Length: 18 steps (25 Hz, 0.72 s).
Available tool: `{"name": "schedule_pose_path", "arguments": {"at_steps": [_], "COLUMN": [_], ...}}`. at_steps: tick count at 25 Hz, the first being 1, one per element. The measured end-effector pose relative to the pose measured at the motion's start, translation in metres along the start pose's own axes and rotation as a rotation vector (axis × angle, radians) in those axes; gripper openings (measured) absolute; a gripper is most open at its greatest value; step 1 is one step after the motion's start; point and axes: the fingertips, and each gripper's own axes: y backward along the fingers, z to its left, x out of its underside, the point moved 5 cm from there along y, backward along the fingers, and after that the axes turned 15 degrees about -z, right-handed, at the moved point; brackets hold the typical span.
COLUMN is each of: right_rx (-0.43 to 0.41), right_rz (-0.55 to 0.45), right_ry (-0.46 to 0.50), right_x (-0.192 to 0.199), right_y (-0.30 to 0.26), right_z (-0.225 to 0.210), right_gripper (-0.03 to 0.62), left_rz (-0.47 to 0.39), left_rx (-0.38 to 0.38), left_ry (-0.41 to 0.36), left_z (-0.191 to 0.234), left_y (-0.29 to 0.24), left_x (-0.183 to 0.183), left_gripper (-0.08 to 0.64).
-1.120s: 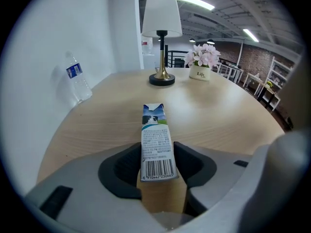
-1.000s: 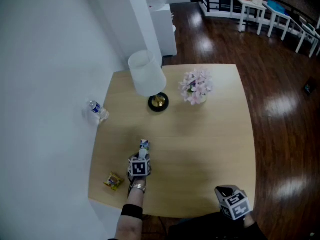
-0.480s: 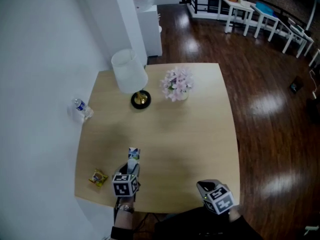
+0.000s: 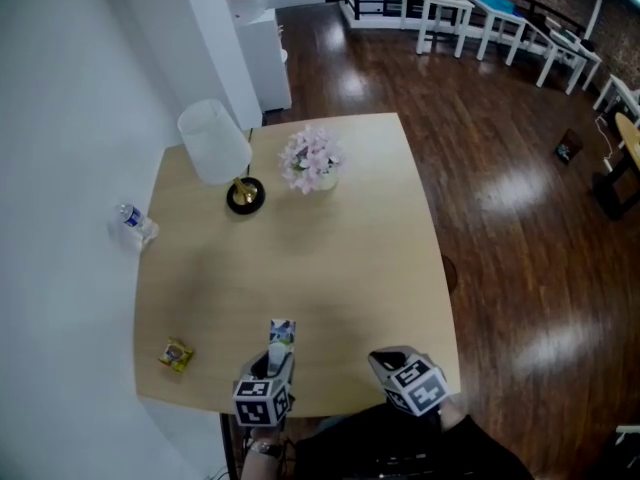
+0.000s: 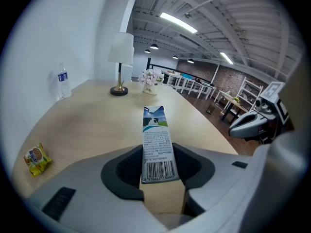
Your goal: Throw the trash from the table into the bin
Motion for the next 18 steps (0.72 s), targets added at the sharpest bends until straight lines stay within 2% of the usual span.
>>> {"name": "schedule_pose_path", "arguments": {"at_steps": [5, 8, 12, 18], "right_rx": [-0.04, -0.045, -0.042, -0.039], "right_rz": [-0.039, -0.07, -0.113, -0.136], "right_ry": [-0.011, -0.024, -0.048, -0.093], "right_x": [0.006, 0.012, 0.019, 0.053], "right_y": [0.021, 0.042, 0.087, 0.152], "right_z": [-0.022, -0.053, -0.099, -0.179], "right_gripper": [0.008, 0.008, 0.008, 0.008], "left_rz": [0.02, 0.028, 0.056, 0.065], "left_rx": [-0.021, -0.034, -0.026, 0.048], "left_ry": [-0.043, -0.04, -0.033, -0.01], "left_z": [-0.029, -0.066, -0.145, -0.285], "left_y": [0.0, -0.009, -0.025, -0.058], "left_x": [-0.002, -0.001, 0.001, -0.002], "left_gripper": [0.192, 0.192, 0.192, 0.192]}}
